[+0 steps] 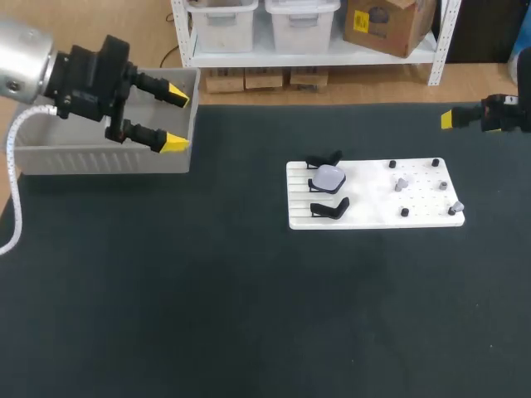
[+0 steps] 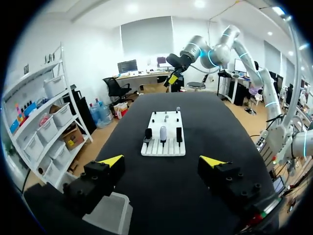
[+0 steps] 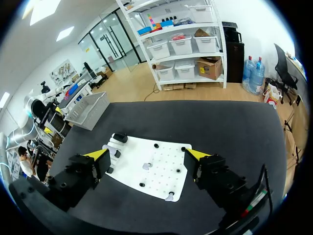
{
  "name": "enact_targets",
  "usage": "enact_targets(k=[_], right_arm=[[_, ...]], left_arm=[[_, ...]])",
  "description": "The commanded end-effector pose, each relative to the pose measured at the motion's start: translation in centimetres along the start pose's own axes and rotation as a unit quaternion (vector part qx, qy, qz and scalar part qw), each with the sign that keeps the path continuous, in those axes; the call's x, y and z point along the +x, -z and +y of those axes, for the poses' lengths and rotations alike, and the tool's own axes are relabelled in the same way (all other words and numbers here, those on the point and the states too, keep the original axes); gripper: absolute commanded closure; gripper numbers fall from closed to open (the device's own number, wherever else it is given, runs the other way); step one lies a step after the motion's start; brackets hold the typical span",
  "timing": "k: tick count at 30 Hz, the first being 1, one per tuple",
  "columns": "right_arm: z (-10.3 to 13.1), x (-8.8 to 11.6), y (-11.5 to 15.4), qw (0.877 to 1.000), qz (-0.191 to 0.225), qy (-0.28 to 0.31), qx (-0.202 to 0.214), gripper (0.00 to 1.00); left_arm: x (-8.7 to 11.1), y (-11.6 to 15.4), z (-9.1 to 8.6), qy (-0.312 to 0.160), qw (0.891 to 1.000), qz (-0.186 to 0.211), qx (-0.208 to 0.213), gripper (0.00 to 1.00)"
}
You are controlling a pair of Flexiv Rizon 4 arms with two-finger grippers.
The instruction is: Pick up each earbud case from the left stands, insert the matching earbuds, close the lid, and place the case in the box.
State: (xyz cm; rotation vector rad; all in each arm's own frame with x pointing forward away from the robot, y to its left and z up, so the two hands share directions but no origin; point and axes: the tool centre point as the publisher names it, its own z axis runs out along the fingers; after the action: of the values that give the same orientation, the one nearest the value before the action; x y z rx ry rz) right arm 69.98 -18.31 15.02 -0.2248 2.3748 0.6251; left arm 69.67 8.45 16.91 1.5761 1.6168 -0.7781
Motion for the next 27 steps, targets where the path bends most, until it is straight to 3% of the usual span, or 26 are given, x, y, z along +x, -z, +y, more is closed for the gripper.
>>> enact_targets(k=[1,5,9,17,27], right_arm=[[0.0,0.0,0.1,1.0,0.0,0.0,0.0,0.0],[0.0,0.0,0.1,1.0,0.0,0.0,0.0,0.0],[0.0,0.0,0.1,1.0,0.0,0.0,0.0,0.0],[0.0,0.0,0.1,1.0,0.0,0.0,0.0,0.0],[0.0,0.0,0.1,1.0,0.0,0.0,0.0,0.0]], left_arm=[[0.3,-0.4,-0.2,-0.015,1.0,-0.003,0.006,0.0],[-0.4,-1.9,-0.8,-0.046,0.998,-0.028,0.016,0.0],[-1.0,-4.0,-1.4,-0.069,0.997,-0.02,0.039,0.0],[-0.7,-6.7,-1.8,-0.025,0.997,-0.037,0.059,0.0],[-0.1,-10.5,-2.9,-0.033,0.998,-0.01,0.057,0.0]])
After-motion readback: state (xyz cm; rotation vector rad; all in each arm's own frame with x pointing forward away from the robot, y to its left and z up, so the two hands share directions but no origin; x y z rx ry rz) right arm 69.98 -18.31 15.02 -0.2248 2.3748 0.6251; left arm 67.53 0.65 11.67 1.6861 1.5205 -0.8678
